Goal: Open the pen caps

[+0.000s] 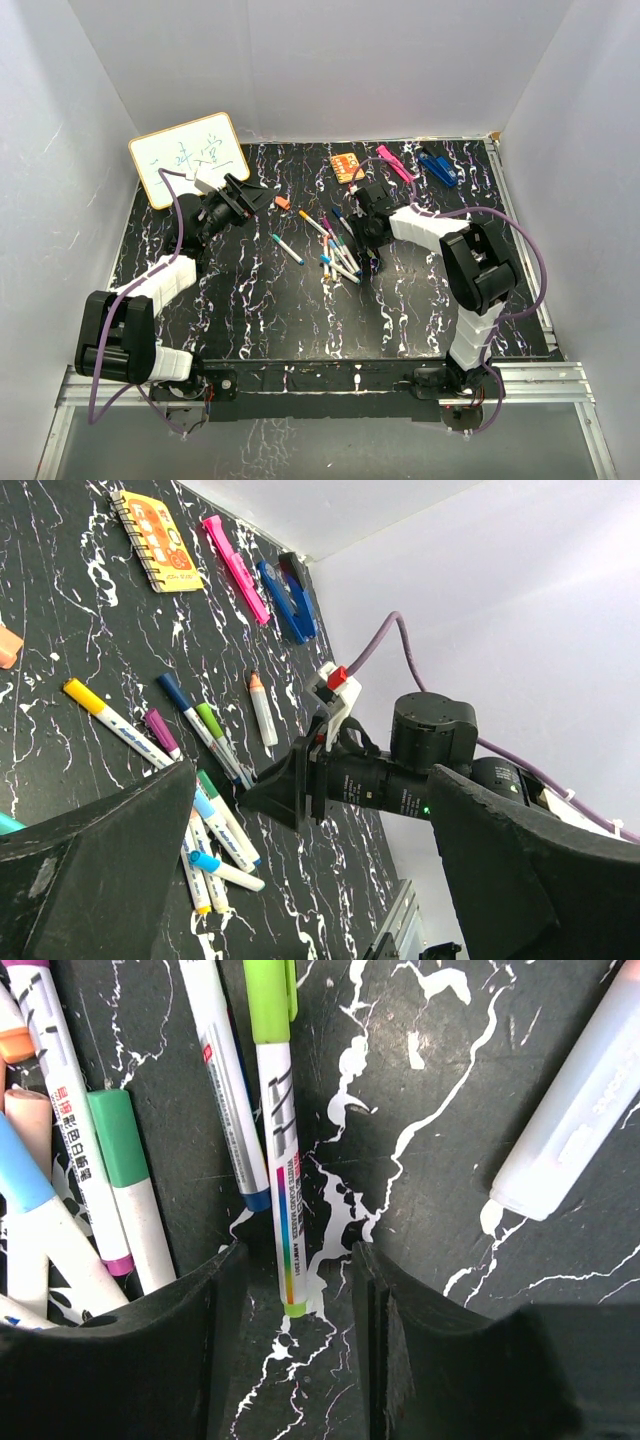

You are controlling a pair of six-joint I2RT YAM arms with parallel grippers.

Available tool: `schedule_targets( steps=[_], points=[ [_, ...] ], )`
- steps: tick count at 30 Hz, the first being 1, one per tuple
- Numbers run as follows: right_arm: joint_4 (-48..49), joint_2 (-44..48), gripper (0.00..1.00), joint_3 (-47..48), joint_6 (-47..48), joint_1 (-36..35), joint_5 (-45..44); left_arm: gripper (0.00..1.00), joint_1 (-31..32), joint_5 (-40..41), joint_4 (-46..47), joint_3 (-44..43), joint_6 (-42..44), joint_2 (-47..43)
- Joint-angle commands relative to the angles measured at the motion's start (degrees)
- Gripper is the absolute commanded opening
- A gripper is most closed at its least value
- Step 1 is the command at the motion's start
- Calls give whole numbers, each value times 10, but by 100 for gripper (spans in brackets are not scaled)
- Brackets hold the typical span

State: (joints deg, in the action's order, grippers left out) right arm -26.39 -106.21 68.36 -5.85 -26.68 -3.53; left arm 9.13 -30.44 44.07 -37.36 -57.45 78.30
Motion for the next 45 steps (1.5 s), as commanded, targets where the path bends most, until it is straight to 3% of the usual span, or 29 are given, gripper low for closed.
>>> schedule_targets(
  steps=[1,23,33,37,45],
  points=[
    [29,-6,42,8,9,-4,-10,98,-1,-1,12,0,7,-10],
    [8,-18,0,13,6,-7,-28,98,-1,0,15,-9,9,-2],
    [33,58,0,18,3,-7,-52,98,-1,-8,37,-11,-1,32],
    [46,114,0,21,1,-7,-23,96,13,-15,72,-20,-29,71],
    [49,149,0,35,-7,-20,41,95,79,5,33,-97,-22,146]
  ],
)
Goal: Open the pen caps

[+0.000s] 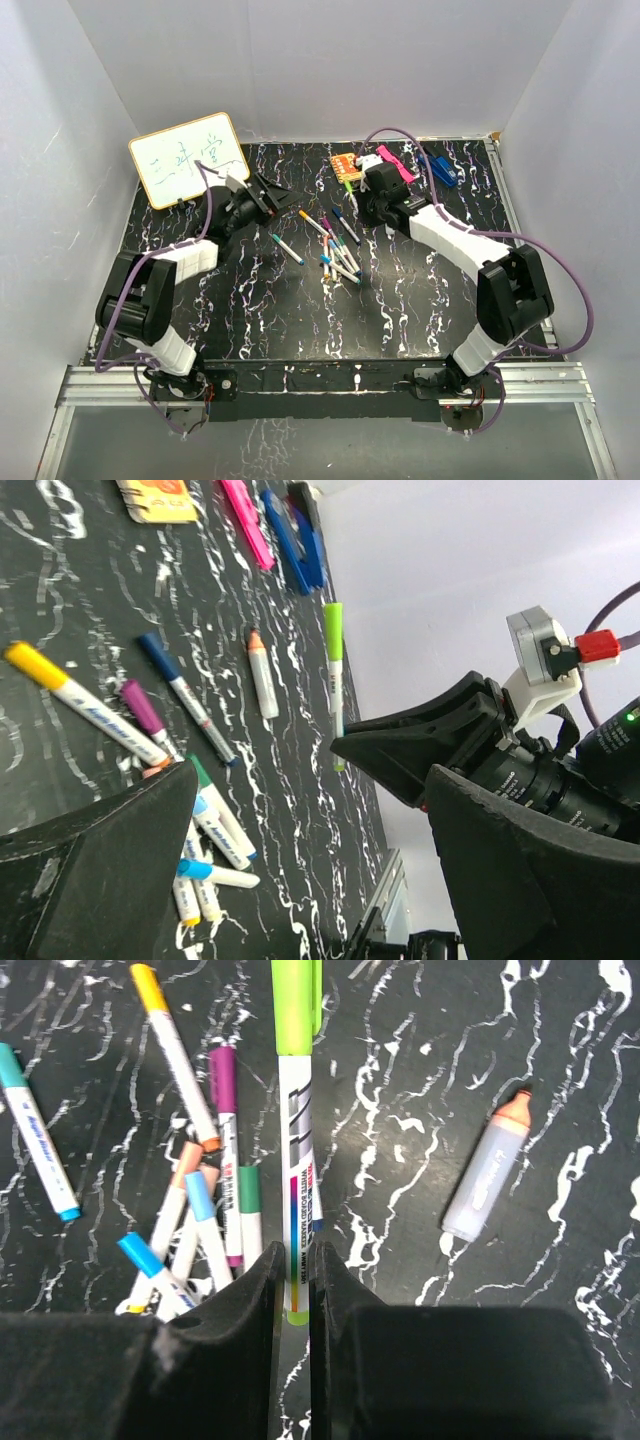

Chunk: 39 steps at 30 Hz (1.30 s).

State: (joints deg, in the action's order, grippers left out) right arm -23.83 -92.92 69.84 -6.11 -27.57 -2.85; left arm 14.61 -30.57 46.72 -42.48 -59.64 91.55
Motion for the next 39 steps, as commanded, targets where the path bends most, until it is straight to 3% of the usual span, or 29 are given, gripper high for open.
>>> schedule_targets(
  steps=[1,10,24,31,39],
  points=[
    [27,19,0,19,-6,-14,39,95,29,8,2,-57,-3,23],
    [43,35,0,17,-31,-49,65,91,76,17,-23,-139,-1,108],
    [36,30,0,38,-34,-89,70,80,94,40,-24,-167,-2,146],
    [34,33,0,34,-35,-92,65,56,95,30,9,-159,-19,151],
    [31,28,0,35,-29,-93,68,38,95,37,18,-136,-24,136]
  ],
)
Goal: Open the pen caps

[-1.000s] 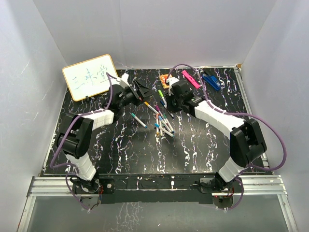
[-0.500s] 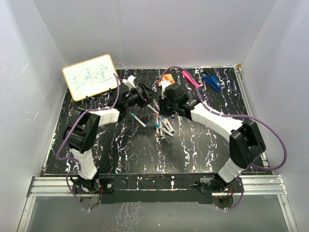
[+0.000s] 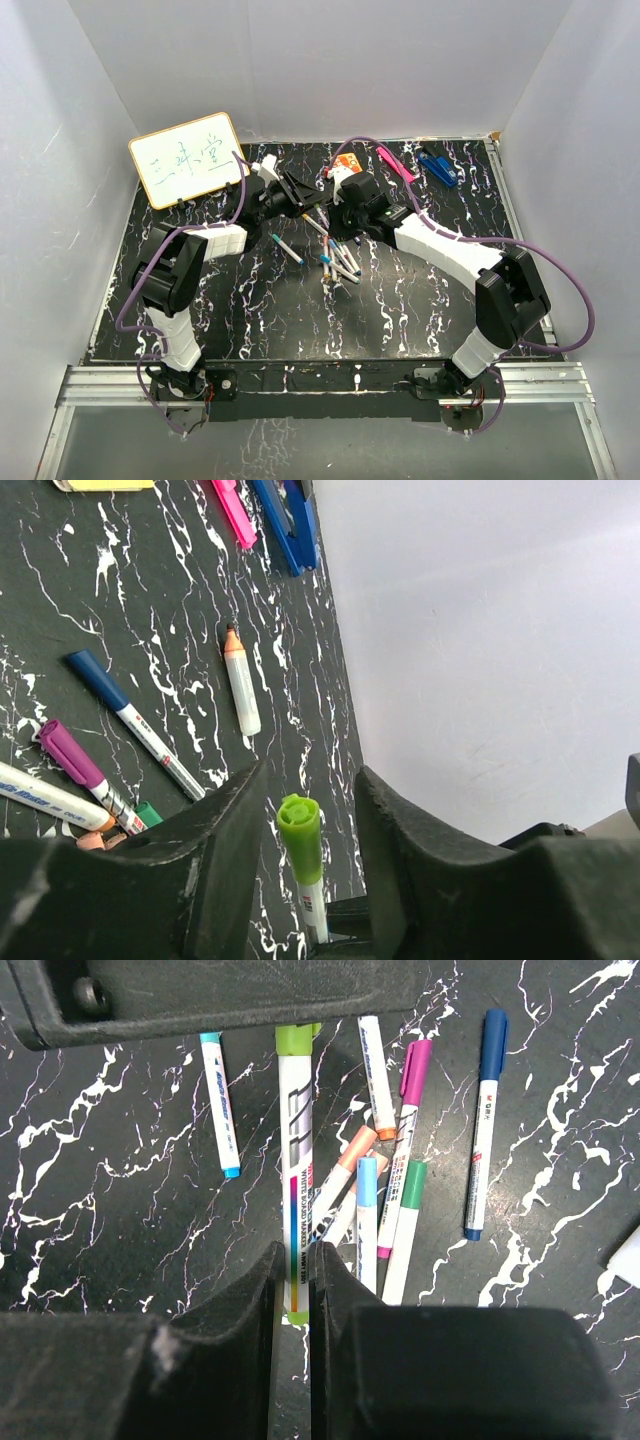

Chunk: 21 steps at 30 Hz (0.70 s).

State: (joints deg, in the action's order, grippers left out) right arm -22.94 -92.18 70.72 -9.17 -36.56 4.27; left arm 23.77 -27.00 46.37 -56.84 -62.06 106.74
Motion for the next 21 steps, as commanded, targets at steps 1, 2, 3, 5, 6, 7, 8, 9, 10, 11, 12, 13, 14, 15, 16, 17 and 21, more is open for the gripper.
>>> schedule_targets(
  steps=[1,2,3,5,6,7,8,9,10,11,12,13,14,15,16,17,21],
  points=[
    [21,21,0,26,2,-4,-4,35,3,0,22,8,0,-16],
    [22,21,0,26,2,-3,-4,32,3,-1,23,8,0,-16],
    [22,22,0,26,2,-3,-5,28,3,-3,24,8,1,-17],
    [22,23,0,25,3,-3,-8,20,3,-6,28,10,0,-16],
    [22,23,0,25,3,-3,-9,15,3,-9,32,10,-2,-15],
    [22,24,0,25,3,-3,-9,8,3,-12,36,11,-4,-15],
    [22,24,0,25,4,-4,-11,0,3,-15,38,10,-5,-13],
    [22,23,0,27,4,-3,-11,0,3,-18,38,9,-6,-12],
    [21,22,6,29,4,-3,-12,0,3,-20,38,8,-6,-12],
    [21,22,28,30,5,-3,-13,0,3,-23,37,7,-6,-11],
    [21,21,38,32,5,-3,-14,0,3,-26,36,6,-6,-13],
    [21,19,44,35,6,-3,-15,0,3,-27,33,5,-6,-14],
    [21,17,52,37,7,-3,-16,0,3,-28,32,5,-6,-16],
    [21,14,58,40,8,-3,-16,0,3,-28,32,6,-6,-19],
    [21,9,59,44,9,-3,-17,0,3,-27,31,7,-6,-21],
    [21,5,60,47,10,-3,-18,0,4,-26,30,7,-7,-24],
    [21,-17,60,69,10,-4,-20,0,10,-26,23,7,-8,-32]
  ],
)
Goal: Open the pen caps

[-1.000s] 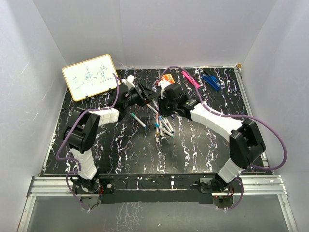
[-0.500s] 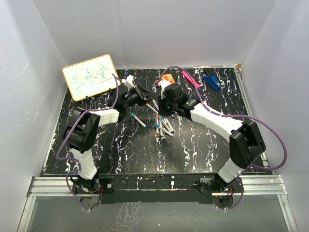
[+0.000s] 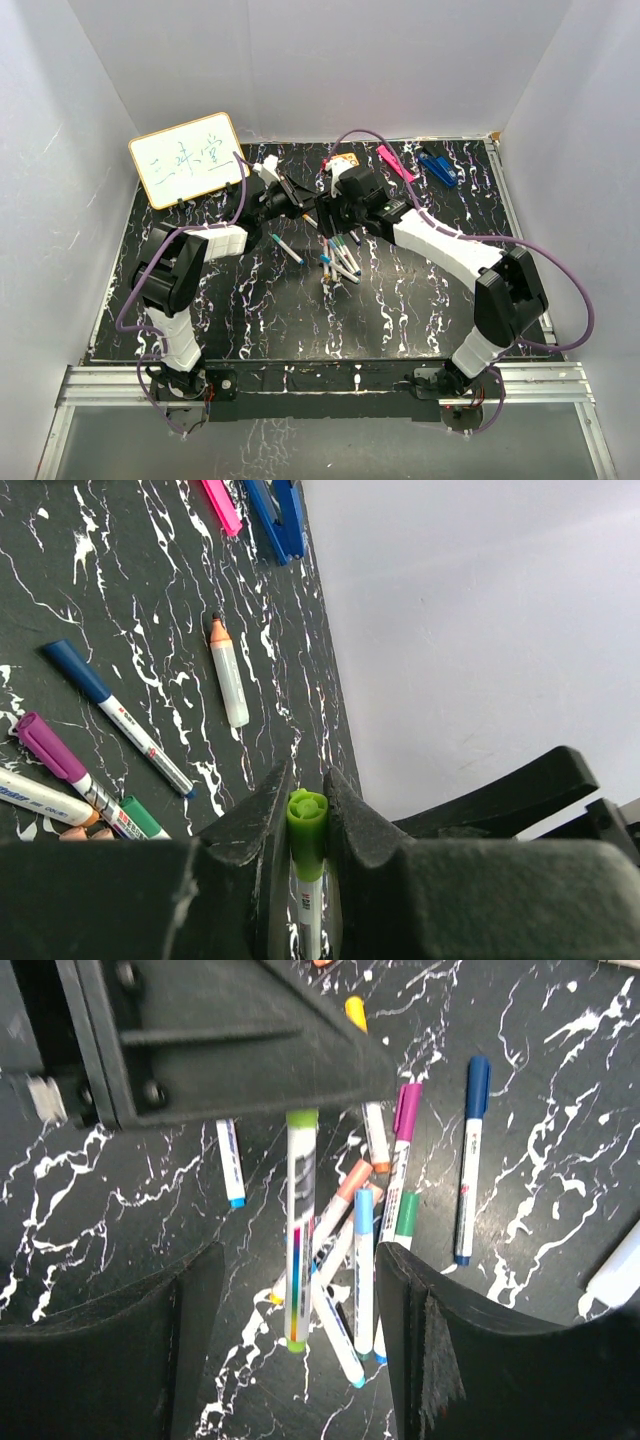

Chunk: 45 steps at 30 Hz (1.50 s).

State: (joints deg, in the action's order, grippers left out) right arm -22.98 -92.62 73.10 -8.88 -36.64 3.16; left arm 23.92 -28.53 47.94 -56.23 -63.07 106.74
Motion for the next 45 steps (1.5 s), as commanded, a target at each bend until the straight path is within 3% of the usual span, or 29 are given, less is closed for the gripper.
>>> schedule_targets(
  steps=[1,8,14,16,19,25,31,36,45],
  points=[
    [20,-20,60,51,6,-2,-8,0,10,-11,7,1,2,-34],
    [14,-54,54,79,-4,-2,-11,0,17,-5,11,9,-2,-46],
    [14,-62,40,88,-4,-2,-14,0,21,-1,6,10,-1,-53],
    [14,-63,29,90,-5,-2,-15,0,21,0,3,10,1,-55],
    [11,-66,0,93,-5,-2,-18,0,22,3,-4,11,4,-56],
    [-10,-62,0,83,-10,-3,-19,0,23,53,-46,12,13,-67],
    [-19,15,0,-6,-35,-6,-4,0,-9,133,-151,-43,81,-73],
    [-28,76,0,-57,-49,-8,-26,0,-69,106,-151,-75,88,-47],
    [-49,78,0,-60,-43,-8,-22,0,-93,103,-167,-101,94,-44]
  ],
)
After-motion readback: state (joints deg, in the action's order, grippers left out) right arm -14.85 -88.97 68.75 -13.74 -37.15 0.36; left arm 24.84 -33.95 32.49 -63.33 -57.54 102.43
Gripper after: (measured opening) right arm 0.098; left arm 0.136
